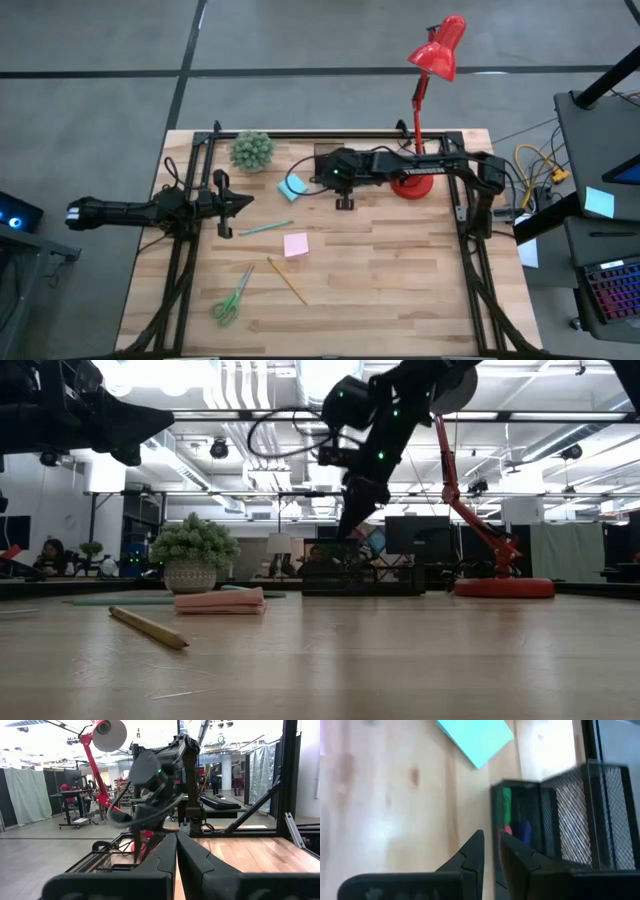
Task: Pick and place office supplies into organizer
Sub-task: Put the pink sticky notes into the desk organizer
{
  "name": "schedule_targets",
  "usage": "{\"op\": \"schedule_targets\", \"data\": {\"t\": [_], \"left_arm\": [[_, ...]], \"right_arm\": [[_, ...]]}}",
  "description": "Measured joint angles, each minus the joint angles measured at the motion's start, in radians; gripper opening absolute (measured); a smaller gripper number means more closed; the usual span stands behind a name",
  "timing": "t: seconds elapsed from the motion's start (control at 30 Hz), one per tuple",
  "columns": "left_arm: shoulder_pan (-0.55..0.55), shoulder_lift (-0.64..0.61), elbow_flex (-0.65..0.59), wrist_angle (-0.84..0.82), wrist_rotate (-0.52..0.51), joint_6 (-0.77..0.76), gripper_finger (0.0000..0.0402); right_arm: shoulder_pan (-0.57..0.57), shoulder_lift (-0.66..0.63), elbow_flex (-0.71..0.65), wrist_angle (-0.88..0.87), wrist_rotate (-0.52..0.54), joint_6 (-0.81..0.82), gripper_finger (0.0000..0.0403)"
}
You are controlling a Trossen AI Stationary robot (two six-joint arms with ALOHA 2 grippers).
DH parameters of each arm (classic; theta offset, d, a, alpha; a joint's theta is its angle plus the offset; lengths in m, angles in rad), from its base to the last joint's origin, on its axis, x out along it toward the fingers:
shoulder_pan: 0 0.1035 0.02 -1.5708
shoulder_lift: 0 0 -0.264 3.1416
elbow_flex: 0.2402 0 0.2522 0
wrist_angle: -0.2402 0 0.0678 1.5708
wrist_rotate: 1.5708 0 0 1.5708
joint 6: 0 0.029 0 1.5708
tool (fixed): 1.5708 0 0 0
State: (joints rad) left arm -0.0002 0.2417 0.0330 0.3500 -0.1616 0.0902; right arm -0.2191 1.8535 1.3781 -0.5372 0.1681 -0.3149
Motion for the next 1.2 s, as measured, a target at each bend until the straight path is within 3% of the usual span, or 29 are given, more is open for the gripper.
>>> {"op": "schedule_targets", "data": {"t": [0.2,0.5,0.77,1.0,1.2], "left_arm": [[0.0,0.0,0.0,0.0,0.0,0.0,0.0],[0.0,0.0,0.0,0.0,0.0,0.0,0.0],[0.0,0.0,0.0,0.0,0.0,0.0,0.0],[0.0,0.0,0.0,0.001,0.0,0.0,0.0],[0.0,0.0,0.0,0.002,0.0,0.0,0.0]], "right_arm": [[0.028,-0.04,-0.001,0.035,-0.11,0.039,0.0047],[0.093,-0.12,-0.06,0.135,-0.118,0.073,0.0045],[0.113,-0.271,-0.269,0.323,-0.115,0.137,0.0043],[0.122,-0.41,-0.494,0.59,-0.115,0.161,0.0043],[0.123,-0.446,-0.604,0.779,-0.115,0.161,0.0043]]}}
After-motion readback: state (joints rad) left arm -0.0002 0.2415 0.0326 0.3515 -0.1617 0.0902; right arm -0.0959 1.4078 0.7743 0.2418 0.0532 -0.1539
